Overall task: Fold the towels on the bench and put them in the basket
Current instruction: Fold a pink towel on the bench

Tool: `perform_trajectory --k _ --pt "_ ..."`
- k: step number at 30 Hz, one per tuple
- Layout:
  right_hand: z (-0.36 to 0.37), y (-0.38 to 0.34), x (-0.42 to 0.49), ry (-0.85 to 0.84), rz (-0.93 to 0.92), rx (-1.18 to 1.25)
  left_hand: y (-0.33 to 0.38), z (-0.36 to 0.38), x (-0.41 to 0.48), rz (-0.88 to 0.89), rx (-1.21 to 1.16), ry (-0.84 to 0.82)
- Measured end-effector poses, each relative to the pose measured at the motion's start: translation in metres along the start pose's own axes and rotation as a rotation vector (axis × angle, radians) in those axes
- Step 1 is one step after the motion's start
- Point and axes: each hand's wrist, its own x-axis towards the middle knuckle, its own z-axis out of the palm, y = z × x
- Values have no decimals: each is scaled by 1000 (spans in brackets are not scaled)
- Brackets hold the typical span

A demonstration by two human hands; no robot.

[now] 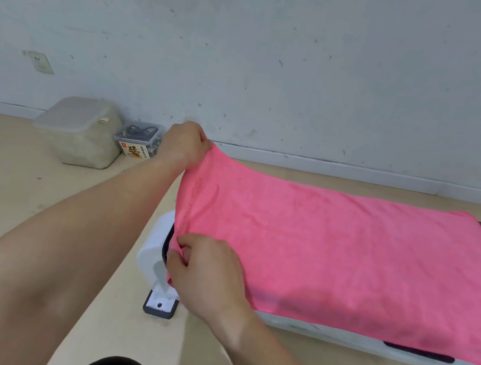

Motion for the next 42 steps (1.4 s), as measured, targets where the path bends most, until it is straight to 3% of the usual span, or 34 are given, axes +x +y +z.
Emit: perform_trajectory --k 10,18,25,35,42 --pt "-111 54 -48 218 116 45 112 -28 -30 132 -69 31" --pt "-205 123 -120 394 295 159 229 -5 -52 161 -354 -79" --pt "-265 169 -175 484 426 127 320 31 -75 411 -354 -216" --pt "-297 228 -207 393 761 -252 411 119 -80 798 88 -215" --pt "-294 238 -205 325 811 -389 423 193 -88 744 67 -428"
